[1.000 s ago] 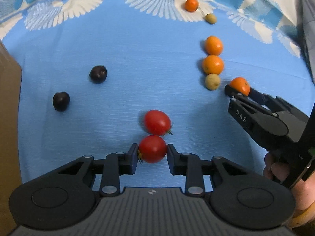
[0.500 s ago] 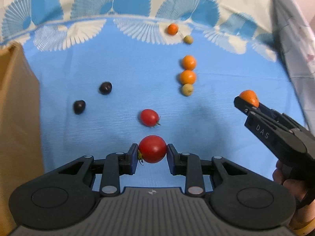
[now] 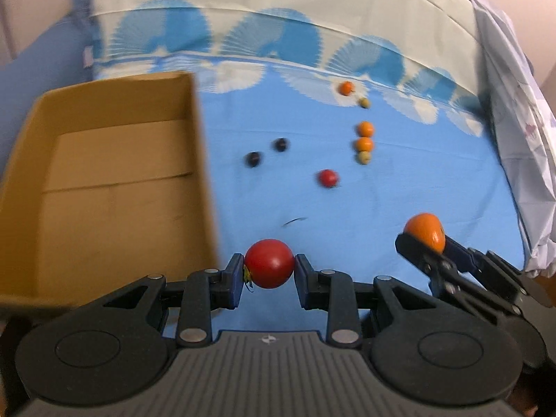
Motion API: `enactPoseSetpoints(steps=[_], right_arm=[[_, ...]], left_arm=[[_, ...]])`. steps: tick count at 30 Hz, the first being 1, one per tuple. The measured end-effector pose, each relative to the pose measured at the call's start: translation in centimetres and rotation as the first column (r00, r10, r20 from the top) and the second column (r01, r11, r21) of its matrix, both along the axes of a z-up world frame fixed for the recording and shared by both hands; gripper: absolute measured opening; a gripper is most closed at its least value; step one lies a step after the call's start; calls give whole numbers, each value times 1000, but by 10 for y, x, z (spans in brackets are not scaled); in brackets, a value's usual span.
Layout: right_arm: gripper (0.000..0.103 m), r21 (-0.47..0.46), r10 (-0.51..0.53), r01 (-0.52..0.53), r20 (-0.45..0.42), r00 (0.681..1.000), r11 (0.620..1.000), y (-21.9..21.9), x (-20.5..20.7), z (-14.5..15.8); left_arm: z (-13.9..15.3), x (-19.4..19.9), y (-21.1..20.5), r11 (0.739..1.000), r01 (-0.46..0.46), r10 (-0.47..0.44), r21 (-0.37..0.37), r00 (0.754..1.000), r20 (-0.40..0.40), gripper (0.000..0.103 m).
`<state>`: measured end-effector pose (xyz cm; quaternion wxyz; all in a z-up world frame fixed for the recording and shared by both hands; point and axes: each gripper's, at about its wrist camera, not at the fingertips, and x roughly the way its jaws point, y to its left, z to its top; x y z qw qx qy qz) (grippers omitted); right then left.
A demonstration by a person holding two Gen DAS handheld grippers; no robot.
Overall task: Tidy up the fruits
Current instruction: 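Carry the red tomato in the left tool while the right tool carries the tangerine to the box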
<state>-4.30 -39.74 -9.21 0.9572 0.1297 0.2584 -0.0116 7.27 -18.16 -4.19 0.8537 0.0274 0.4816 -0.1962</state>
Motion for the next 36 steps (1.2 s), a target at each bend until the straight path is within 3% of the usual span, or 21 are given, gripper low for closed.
enactPoseSetpoints(steps=[9,16,36], right_arm=[[40,-76,205,-204,2,979,976,109,-30,28],[40,-78,264,-264,-7,965,961,147,-30,41],[40,-116,266,-268,-40,963,956,163,-17,39]], left_arm=[[14,-50,108,991,-126,128,-35,990,53,34],[24,-71,159,978,-198,203,-66,976,82,34],[25,-45,188,953,-288,295,-90,952,83,34]])
